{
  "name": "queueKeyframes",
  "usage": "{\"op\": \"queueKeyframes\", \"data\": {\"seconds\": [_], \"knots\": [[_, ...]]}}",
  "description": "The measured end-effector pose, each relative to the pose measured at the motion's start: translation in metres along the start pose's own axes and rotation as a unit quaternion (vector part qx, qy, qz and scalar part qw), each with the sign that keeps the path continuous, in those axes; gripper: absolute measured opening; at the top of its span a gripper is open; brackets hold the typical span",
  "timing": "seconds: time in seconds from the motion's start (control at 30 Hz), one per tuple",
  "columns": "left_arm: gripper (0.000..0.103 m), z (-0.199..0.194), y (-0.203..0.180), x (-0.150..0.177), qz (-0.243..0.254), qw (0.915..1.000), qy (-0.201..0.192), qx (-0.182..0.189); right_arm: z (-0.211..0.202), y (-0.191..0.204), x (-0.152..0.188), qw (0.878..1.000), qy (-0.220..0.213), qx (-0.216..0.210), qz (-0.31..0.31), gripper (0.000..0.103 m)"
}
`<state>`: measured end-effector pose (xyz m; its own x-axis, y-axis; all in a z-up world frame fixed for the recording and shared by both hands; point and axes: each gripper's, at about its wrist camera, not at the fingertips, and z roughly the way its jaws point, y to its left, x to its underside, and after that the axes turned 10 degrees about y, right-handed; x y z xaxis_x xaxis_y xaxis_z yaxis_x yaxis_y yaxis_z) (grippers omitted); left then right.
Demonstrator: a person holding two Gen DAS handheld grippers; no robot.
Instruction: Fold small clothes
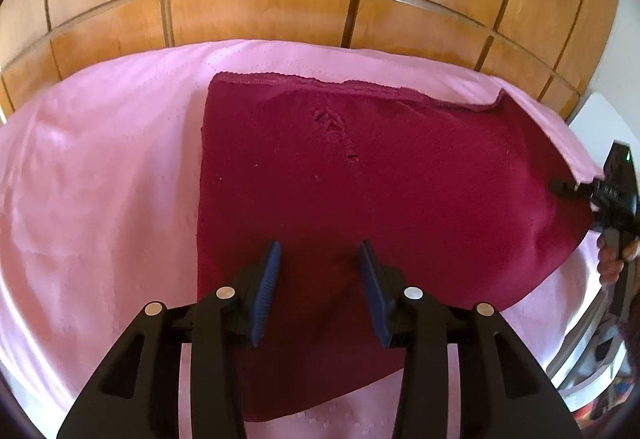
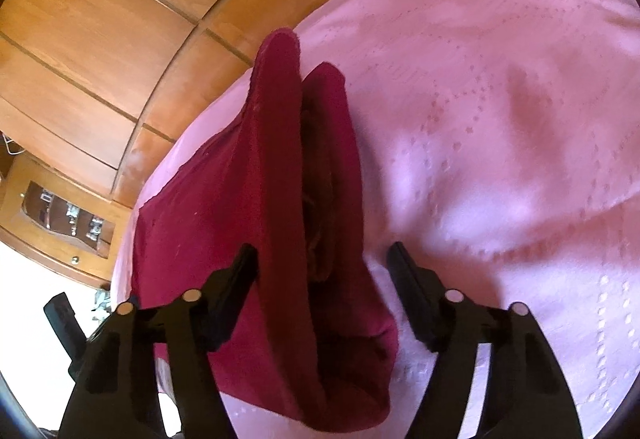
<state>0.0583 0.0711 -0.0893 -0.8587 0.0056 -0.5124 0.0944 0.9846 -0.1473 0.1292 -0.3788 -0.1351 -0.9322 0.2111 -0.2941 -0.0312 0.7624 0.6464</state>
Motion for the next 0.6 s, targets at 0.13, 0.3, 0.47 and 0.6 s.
{"op": "queueKeyframes", "data": {"seconds": [0.13, 0.3, 0.47, 0.6], "knots": [[0.040, -0.006, 0.010, 0.000, -0.027, 0.9988, -0.011, 0.041, 0.005, 0.005, 0.002, 1.000, 0.011, -0.003, -0.008, 0.047], [0.040, -0.005, 0.011, -0.001, -0.033, 0.9985, -0.008, 0.044, 0.006, 0.012, 0.004, 1.000, 0.015, -0.013, -0.013, 0.031], [0.040, -0.010, 0.015, -0.003, -0.050, 0.9956, -0.009, 0.078, -0.002, 0.034, 0.002, 0.999, 0.004, -0.023, -0.027, 0.028], [0.040, -0.014, 0.028, -0.007, -0.078, 0.9893, -0.009, 0.123, -0.015, 0.072, 0.003, 0.998, -0.007, -0.036, -0.056, 0.027]]}}
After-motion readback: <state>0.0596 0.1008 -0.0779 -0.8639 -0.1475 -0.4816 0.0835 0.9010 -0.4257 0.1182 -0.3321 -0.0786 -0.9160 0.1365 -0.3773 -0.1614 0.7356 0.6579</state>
